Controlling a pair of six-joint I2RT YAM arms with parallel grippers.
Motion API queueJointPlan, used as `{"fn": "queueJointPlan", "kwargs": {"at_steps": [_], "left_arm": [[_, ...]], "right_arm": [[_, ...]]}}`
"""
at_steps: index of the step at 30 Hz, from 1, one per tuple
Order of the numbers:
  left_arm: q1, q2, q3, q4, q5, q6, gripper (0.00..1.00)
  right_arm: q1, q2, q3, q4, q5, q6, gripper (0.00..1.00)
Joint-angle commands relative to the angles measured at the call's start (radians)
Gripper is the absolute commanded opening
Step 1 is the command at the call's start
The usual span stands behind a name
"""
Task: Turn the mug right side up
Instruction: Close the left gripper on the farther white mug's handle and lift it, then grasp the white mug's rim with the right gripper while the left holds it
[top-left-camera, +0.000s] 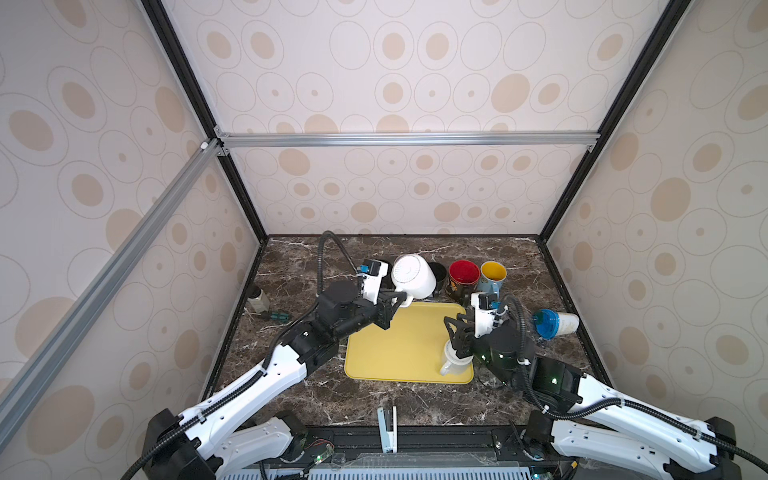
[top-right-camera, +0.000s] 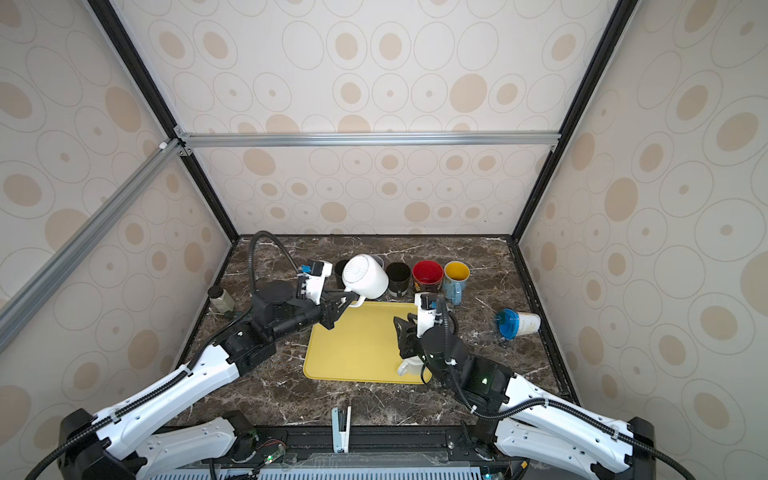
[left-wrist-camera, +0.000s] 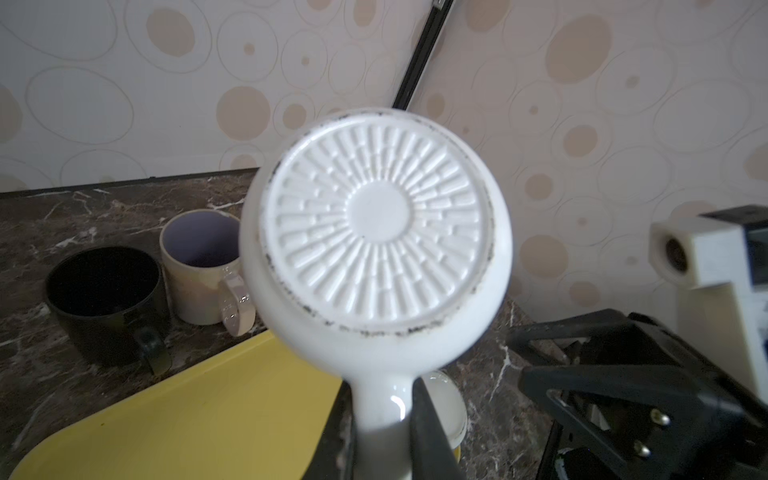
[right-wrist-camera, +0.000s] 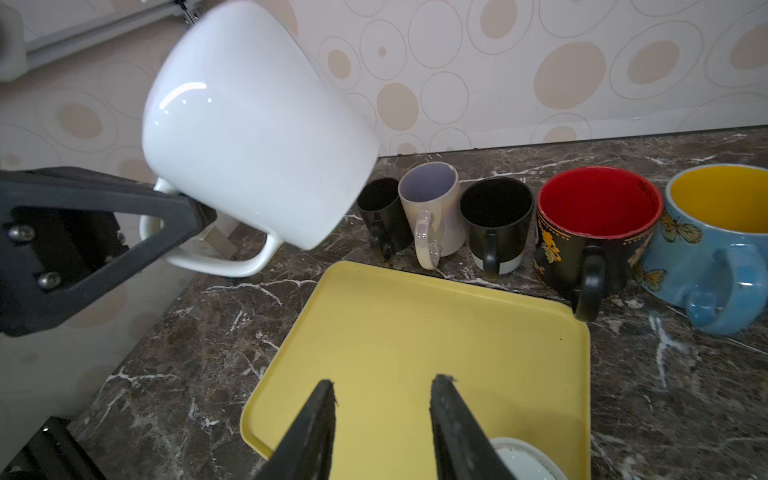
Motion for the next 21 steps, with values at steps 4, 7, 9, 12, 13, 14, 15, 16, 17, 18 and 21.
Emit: {"fn": "queueJointPlan", "kwargs": {"at_steps": [4,7,9,12,13,14,15,16,17,18,21], "left_arm": [[0.071,-0.046,-0.067,0.492,0.260,-0.300,0.00],[0.081,-0.028,-0.094,0.636,0.317,-0.400,0.00],[0.084,-0.016,-0.108,0.732,0.345,-0.468,0.00],[0.088,0.012,-0.134,0.883,0.382,-0.570,0.00],[0.090,0.021,-0.144,0.931,0.392,-0.604,0.00],[0.090,0.029,-0.152,0.970,0.397,-0.632,0.00],[0.091,0.038,-0.162,1.020,0.398,-0.663,0.00],[0.090,0.051,-0.173,1.070,0.402,-0.695,0.00],[0.091,0.065,-0.185,1.120,0.407,-0.725,0.00],[0.090,0.081,-0.197,1.166,0.410,-0.759,0.00],[0.091,0.124,-0.232,1.301,0.400,-0.843,0.00]], "right_arm": [[-0.010,-0.035,-0.036,0.228,-0.219,0.026,0.49],[-0.020,-0.016,-0.041,0.316,-0.297,0.043,0.53],[-0.030,0.001,-0.041,0.370,-0.344,0.056,0.54],[-0.052,0.029,-0.037,0.452,-0.403,0.088,0.55],[-0.065,0.040,-0.037,0.476,-0.419,0.108,0.55],[-0.074,0.049,-0.037,0.496,-0.434,0.130,0.55],[-0.089,0.057,-0.041,0.529,-0.453,0.160,0.55],[-0.107,0.065,-0.046,0.566,-0.478,0.197,0.55],[-0.122,0.070,-0.051,0.601,-0.505,0.225,0.55],[-0.138,0.077,-0.055,0.633,-0.532,0.252,0.55],[-0.155,0.091,-0.047,0.663,-0.582,0.274,0.55]]}}
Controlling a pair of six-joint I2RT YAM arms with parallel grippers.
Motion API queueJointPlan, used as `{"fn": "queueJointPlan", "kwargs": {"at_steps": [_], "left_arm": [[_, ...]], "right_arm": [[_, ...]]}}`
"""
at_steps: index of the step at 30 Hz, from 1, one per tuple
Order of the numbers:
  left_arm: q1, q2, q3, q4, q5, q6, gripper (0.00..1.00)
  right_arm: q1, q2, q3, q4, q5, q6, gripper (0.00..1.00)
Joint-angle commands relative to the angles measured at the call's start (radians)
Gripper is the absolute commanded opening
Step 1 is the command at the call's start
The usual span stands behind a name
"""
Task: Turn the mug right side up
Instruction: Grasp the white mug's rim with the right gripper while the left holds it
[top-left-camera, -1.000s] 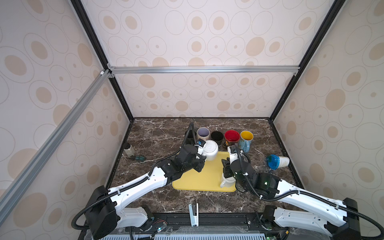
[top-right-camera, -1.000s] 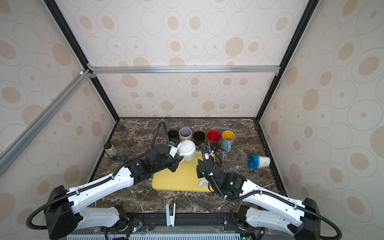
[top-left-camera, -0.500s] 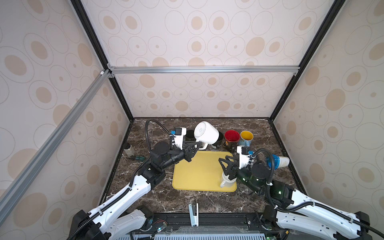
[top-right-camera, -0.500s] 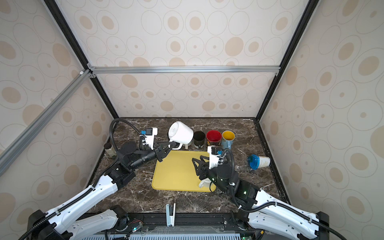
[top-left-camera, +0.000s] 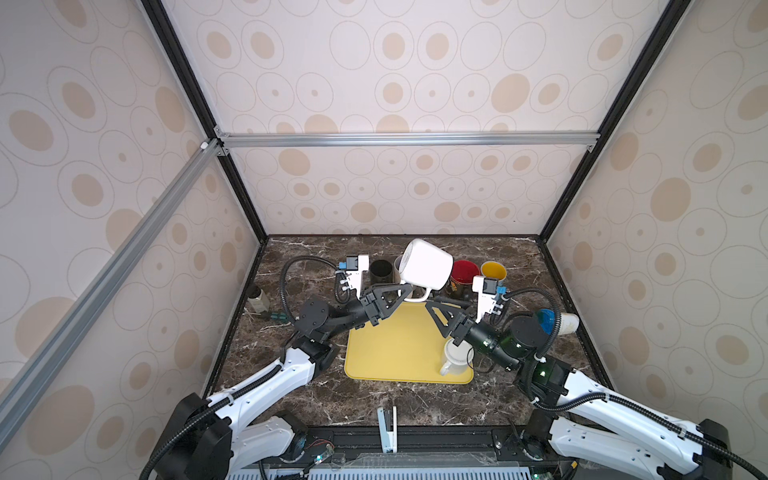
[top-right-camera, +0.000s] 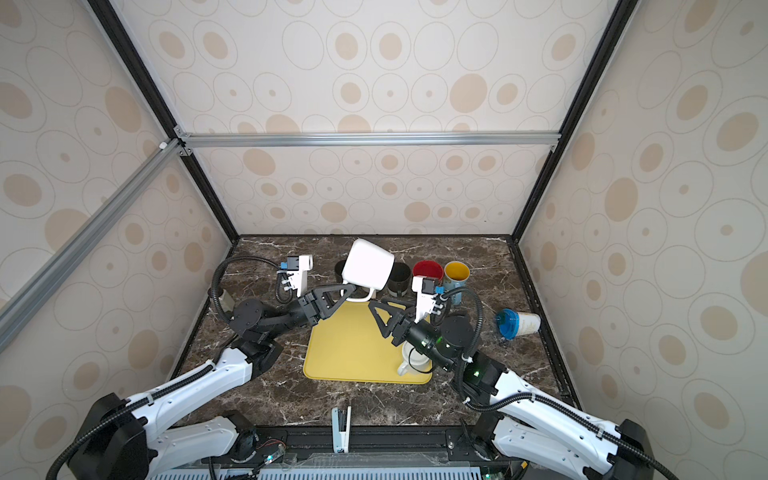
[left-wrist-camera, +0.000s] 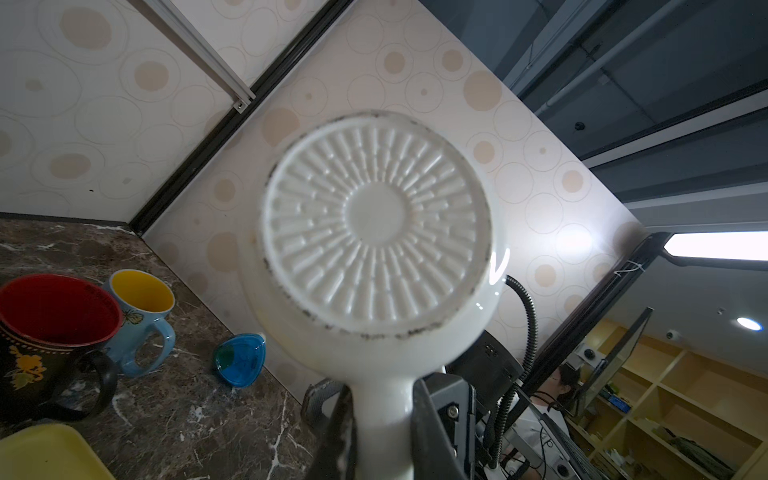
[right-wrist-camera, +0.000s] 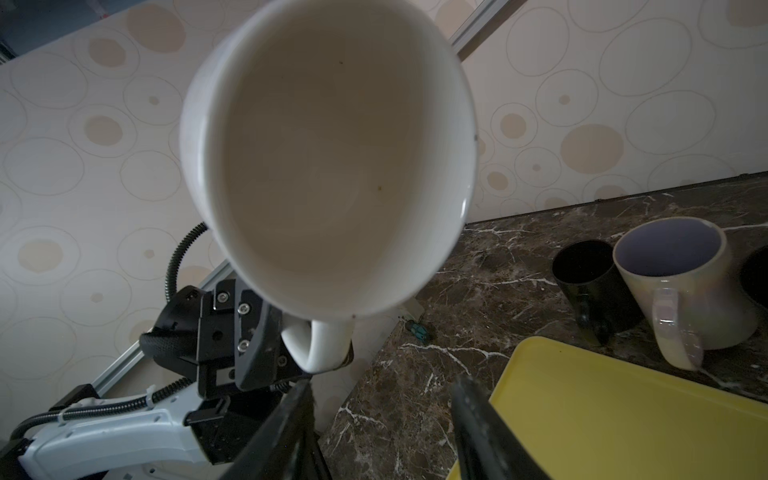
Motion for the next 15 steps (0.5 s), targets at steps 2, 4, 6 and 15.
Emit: {"fn": "queueJointPlan", "kwargs": {"at_steps": [2,4,6,15], "left_arm": [[0.009,0.033,-0.010,0.376,0.014,-0.175,0.00],[0.009,0.048,-0.015,0.402,0.013,-0.192,0.00],[0.009,0.052,-0.016,0.401,0.014,-0.195,0.00],[0.006,0.033,-0.026,0.371,0.014,-0.183,0.00]], "right_arm": [[-0.013,0.016,0.011,0.113,-0.117,0.068,0.55],[-0.013,0.031,0.015,0.122,-0.132,0.071,0.55],[-0.015,0.044,0.015,0.136,-0.137,0.074,0.55],[-0.045,0.097,0.020,0.224,-0.168,0.115,0.50]]}}
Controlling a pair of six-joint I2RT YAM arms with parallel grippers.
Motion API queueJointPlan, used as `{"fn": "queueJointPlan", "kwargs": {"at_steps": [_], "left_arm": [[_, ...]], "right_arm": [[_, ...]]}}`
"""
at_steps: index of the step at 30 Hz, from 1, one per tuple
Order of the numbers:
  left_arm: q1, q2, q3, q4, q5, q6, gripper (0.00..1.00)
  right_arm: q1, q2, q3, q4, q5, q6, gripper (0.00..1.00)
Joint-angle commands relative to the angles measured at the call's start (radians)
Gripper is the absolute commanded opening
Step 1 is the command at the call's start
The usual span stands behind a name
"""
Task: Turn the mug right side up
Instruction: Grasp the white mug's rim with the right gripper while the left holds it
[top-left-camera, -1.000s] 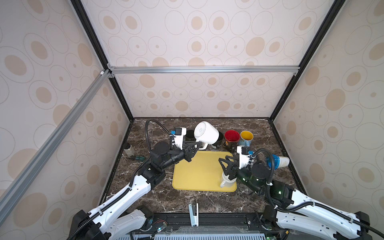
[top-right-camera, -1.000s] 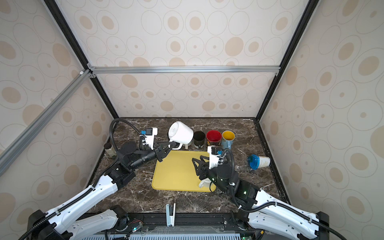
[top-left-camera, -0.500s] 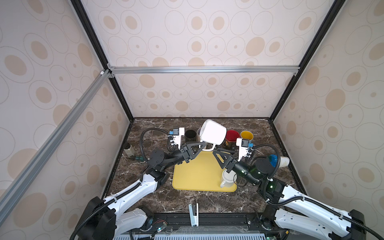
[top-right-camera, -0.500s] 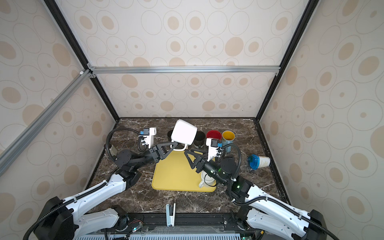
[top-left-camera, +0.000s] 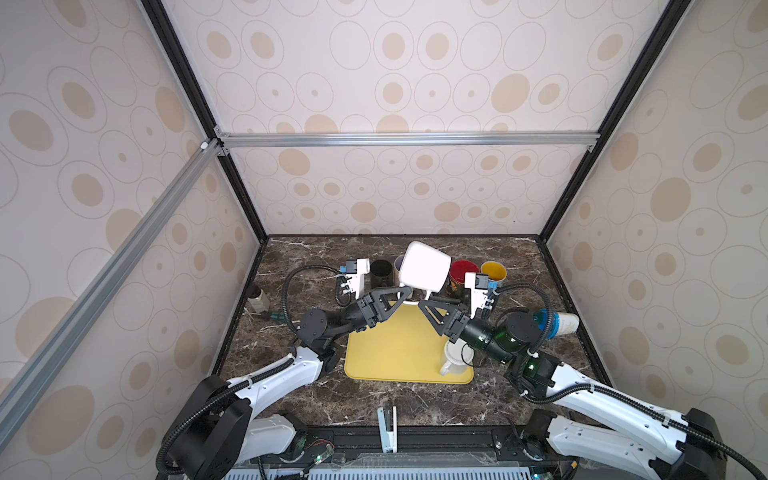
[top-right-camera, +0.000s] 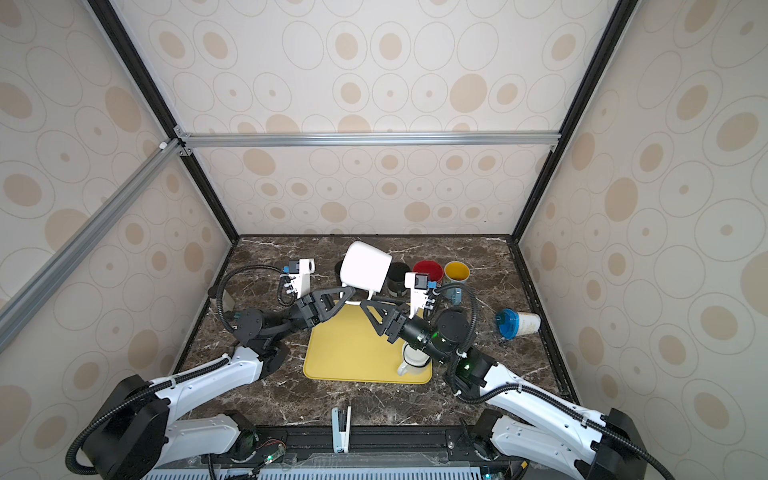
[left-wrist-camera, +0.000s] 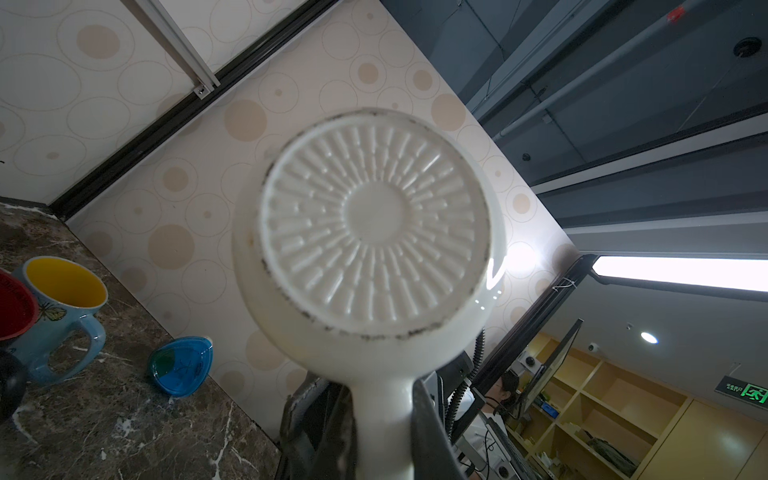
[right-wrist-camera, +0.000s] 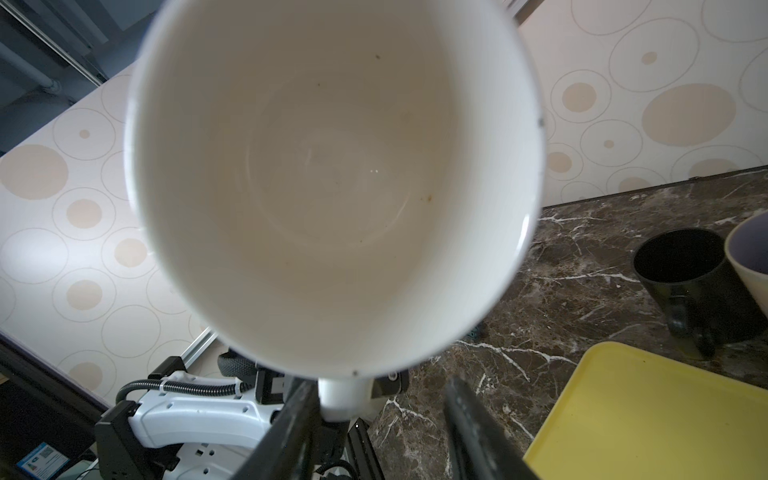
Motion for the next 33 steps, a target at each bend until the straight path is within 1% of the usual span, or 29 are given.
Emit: {"fn": "queueJointPlan", "kwargs": {"at_steps": [1,10,19,24,27,28,29,31,32,33], "left_arm": [[0.006,-0.040,0.022,0.136,0.002,-0.022,0.00],[-0.004,-0.032,0.019,0.143,-0.002,-0.021,0.00],[-0.012,-0.021,0.007,0.156,-0.007,-0.023,0.00],[-0.014,-0.006,0.004,0.172,-0.009,-0.030,0.00],[-0.016,0.006,-0.003,0.184,-0.011,-0.036,0.00],[-0.016,0.009,-0.004,0.186,-0.012,-0.037,0.00],[-0.015,0.011,-0.005,0.187,-0.012,-0.037,0.00],[-0.015,0.015,-0.003,0.165,-0.004,-0.026,0.00],[-0.011,0.012,0.003,0.124,0.005,-0.010,0.03],[-0.003,0.000,0.013,0.016,0.015,0.023,0.32]], "right_arm": [[-0.021,0.015,0.021,0.088,-0.036,0.038,0.49],[-0.037,0.072,0.056,0.155,-0.075,0.054,0.46],[-0.051,0.119,0.091,0.223,-0.093,0.072,0.40],[-0.054,0.144,0.097,0.273,-0.093,0.094,0.31],[-0.059,0.157,0.105,0.296,-0.095,0.105,0.13],[-0.058,0.160,0.109,0.296,-0.097,0.105,0.04],[-0.059,0.164,0.112,0.294,-0.096,0.105,0.00],[-0.063,0.167,0.119,0.286,-0.093,0.108,0.00],[-0.065,0.167,0.124,0.270,-0.090,0.108,0.00],[-0.070,0.163,0.132,0.241,-0.083,0.108,0.00]]}}
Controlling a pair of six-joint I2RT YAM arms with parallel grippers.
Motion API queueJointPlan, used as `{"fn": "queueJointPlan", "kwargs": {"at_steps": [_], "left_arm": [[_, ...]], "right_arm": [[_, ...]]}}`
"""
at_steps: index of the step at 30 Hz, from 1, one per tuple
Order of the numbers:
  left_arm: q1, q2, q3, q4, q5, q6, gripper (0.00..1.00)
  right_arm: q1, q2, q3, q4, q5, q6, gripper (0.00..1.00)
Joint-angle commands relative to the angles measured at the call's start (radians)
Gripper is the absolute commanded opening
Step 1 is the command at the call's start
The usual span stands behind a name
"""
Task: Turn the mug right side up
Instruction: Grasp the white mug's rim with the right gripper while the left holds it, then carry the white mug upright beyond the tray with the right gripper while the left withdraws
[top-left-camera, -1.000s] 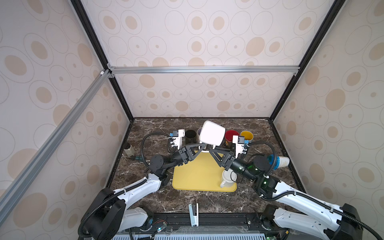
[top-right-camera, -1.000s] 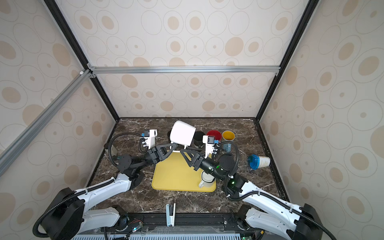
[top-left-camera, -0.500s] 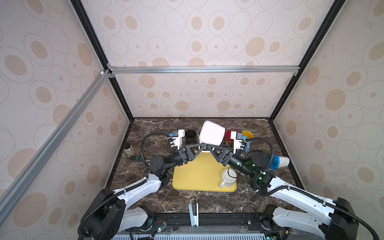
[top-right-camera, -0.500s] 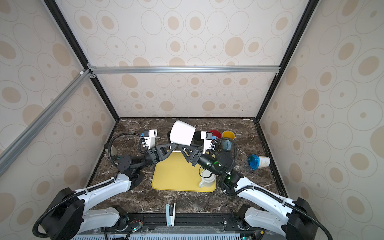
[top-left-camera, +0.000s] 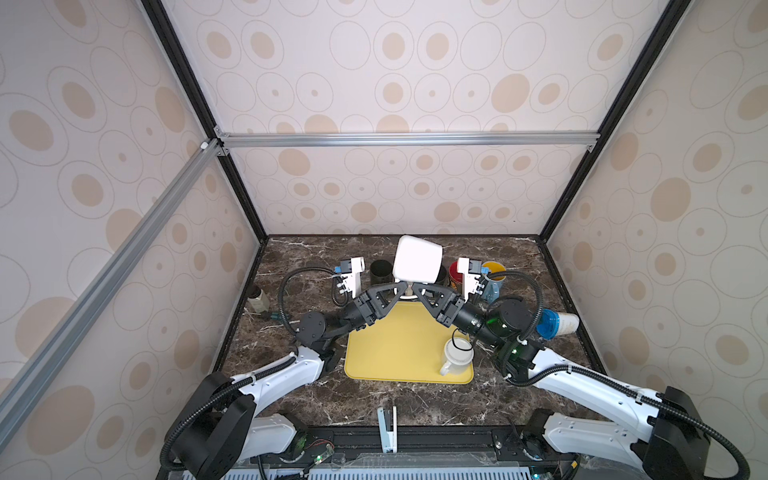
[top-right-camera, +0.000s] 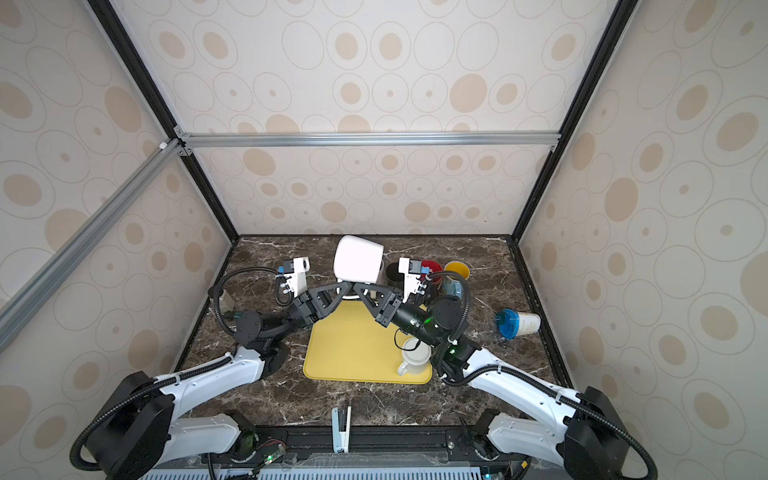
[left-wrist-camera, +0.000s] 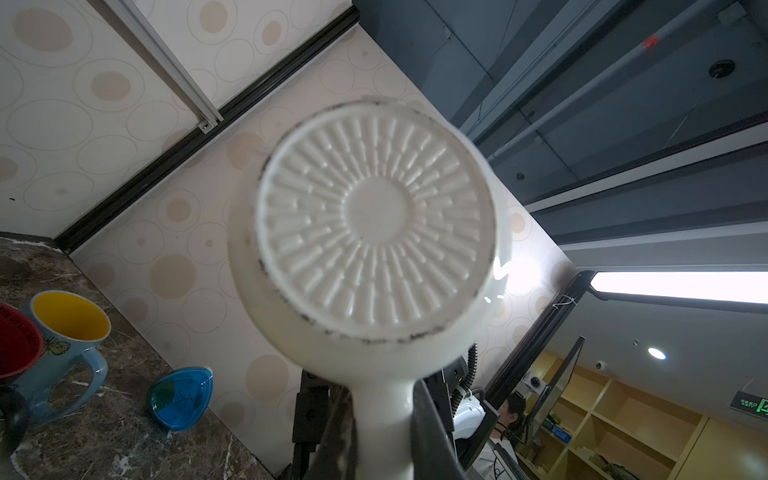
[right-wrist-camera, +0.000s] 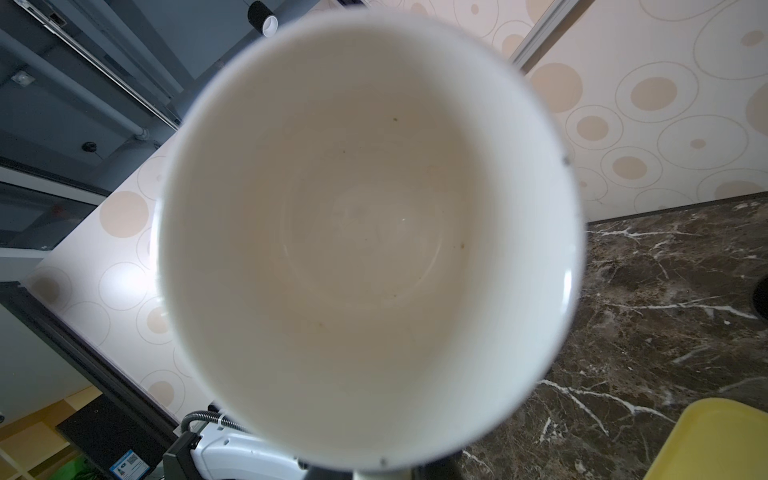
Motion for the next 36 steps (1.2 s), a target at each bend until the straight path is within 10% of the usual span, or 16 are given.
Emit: {"fn": "queueJointPlan", "kwargs": {"at_steps": [1,2,5,10,18,36], "left_arm": [[0.014,-0.051,0.031,-0.205,0.050,0.080,0.80],[0.022,-0.089,0.027,-0.359,0.008,0.143,0.99],[0.028,-0.241,0.054,-0.884,-0.270,0.447,1.00],[0.044,-0.395,0.061,-1.220,-0.596,0.667,1.00],[0.062,-0.372,0.131,-1.469,-0.568,0.724,1.00],[0.062,-0.554,0.019,-1.546,-0.582,0.651,0.99]], "right_arm": [[-0.027,-0.009,0.064,-0.001,0.034,-0.019,0.00],[-0.037,-0.013,0.078,-0.052,0.039,-0.016,0.00],[-0.075,-0.023,0.107,-0.146,0.035,-0.018,0.00],[-0.095,0.023,0.214,-0.309,-0.005,-0.060,0.00],[-0.091,0.256,0.590,-0.788,-0.034,-0.194,0.00],[0.024,0.943,1.450,-1.399,0.402,-0.438,0.00]]}}
